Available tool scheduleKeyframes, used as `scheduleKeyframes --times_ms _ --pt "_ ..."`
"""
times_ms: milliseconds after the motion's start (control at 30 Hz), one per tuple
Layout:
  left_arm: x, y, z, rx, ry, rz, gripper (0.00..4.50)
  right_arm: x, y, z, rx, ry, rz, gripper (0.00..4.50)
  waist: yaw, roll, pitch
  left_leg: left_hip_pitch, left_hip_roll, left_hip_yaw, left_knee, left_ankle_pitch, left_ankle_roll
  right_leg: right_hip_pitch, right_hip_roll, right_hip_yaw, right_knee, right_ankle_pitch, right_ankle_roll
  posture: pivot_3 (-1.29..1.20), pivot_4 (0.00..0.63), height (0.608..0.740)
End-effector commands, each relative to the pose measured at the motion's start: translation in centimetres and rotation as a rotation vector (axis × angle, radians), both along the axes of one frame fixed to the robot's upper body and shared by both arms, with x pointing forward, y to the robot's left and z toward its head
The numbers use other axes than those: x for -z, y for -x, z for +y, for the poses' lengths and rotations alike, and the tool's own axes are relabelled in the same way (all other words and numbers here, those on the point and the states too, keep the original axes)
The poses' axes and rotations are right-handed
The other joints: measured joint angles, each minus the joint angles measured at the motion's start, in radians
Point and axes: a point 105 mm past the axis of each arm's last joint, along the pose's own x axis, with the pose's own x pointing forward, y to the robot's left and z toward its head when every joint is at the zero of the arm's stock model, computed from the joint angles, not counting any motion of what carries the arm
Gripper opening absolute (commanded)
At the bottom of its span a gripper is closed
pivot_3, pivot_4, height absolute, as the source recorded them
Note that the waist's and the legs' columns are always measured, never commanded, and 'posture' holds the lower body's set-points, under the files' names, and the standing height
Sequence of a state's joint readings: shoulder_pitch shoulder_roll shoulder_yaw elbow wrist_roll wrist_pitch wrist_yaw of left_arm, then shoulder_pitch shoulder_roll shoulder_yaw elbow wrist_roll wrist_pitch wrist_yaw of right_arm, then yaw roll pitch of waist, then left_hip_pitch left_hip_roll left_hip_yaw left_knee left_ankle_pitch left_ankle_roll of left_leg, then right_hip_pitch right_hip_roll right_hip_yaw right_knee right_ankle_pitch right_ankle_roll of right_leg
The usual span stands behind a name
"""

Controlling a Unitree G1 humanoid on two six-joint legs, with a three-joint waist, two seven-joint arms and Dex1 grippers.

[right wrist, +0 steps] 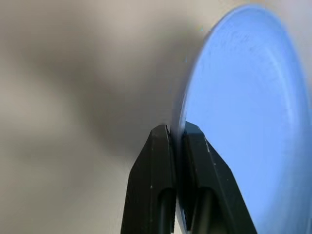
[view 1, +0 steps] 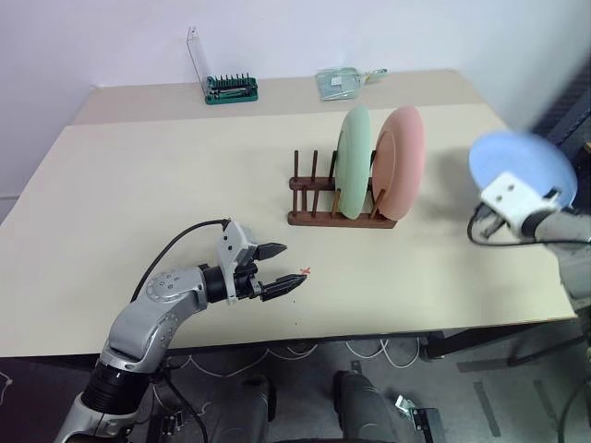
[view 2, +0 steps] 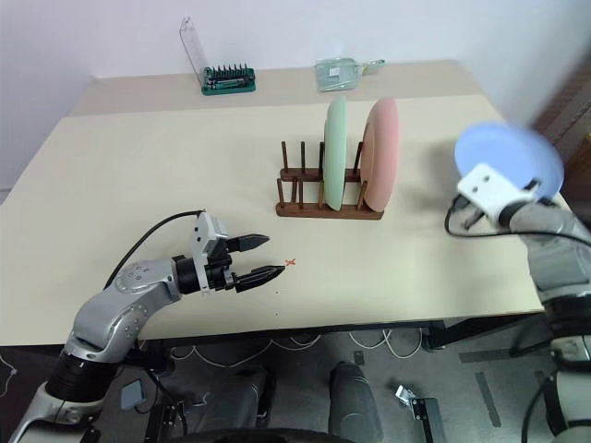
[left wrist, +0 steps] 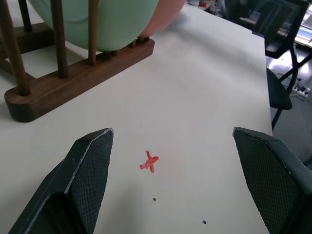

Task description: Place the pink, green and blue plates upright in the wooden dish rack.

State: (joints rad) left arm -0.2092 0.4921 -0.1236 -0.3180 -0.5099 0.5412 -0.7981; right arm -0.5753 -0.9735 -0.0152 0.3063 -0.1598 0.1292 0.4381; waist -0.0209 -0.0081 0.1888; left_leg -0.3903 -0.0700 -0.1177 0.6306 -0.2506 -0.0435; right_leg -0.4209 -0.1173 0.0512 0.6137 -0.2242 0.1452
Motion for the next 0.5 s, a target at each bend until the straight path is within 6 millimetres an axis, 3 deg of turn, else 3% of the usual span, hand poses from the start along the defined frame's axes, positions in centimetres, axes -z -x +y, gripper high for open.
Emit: scheduleKeyframes --times_ms 33,100,200,267,367,500 --pt "-1.0 0.0 0.0 0.003 0.003 -0.04 4.04 -10.0 0.8 4.9 -0.141 0.136 -0.385 0.1 0.0 0.0 0.0 0.0 0.0 0.0 0.0 0.0 0.0 0.0 0.0 0.0 0.0 0.0 0.0 0.0 0.15 0.74" --pt "-0.9 0.0 0.0 0.003 0.003 -0.038 4.04 -13.2 1.6 8.0 -0.252 0.108 -0.516 0.1 0.001 0.0 0.0 -0.001 0.0 0.0 -0.001 0.0 0.0 -0.001 0.0 0.0 0.0 0.0 0.0 0.0 0.15 0.74" --pt "-1.0 0.0 0.0 -0.001 0.004 -0.037 4.04 -14.9 3.2 14.0 -0.539 -0.052 -0.558 0.1 0.002 -0.003 -0.001 -0.001 0.0 -0.001 -0.001 0.0 0.0 0.0 0.001 0.0 0.0 0.0 0.0 0.0 0.15 0.74" --pt "-1.0 0.1 0.0 -0.004 0.005 -0.037 4.04 -14.9 4.7 17.2 -0.722 -0.161 -0.525 0.1 0.004 -0.003 -0.001 0.0 0.0 -0.002 0.0 0.0 0.0 0.0 0.001 -0.001 0.0 0.0 0.0 0.0 0.15 0.74" --pt "-0.7 0.1 0.3 -0.012 0.006 -0.033 4.04 -13.5 8.0 22.7 -1.09 -0.574 -0.275 0.1 0.008 -0.003 -0.001 -0.001 0.0 -0.003 0.001 0.0 0.0 0.001 0.0 -0.001 0.0 0.0 0.0 0.0 0.15 0.74" --pt "-0.4 0.1 0.6 -0.022 0.007 -0.033 4.04 -11.8 9.9 25.1 -1.232 -0.856 -0.042 0.1 0.009 -0.003 -0.001 -0.001 0.0 -0.008 0.0 0.0 0.0 0.001 0.0 -0.002 0.0 0.0 0.0 0.0 0.15 0.74"
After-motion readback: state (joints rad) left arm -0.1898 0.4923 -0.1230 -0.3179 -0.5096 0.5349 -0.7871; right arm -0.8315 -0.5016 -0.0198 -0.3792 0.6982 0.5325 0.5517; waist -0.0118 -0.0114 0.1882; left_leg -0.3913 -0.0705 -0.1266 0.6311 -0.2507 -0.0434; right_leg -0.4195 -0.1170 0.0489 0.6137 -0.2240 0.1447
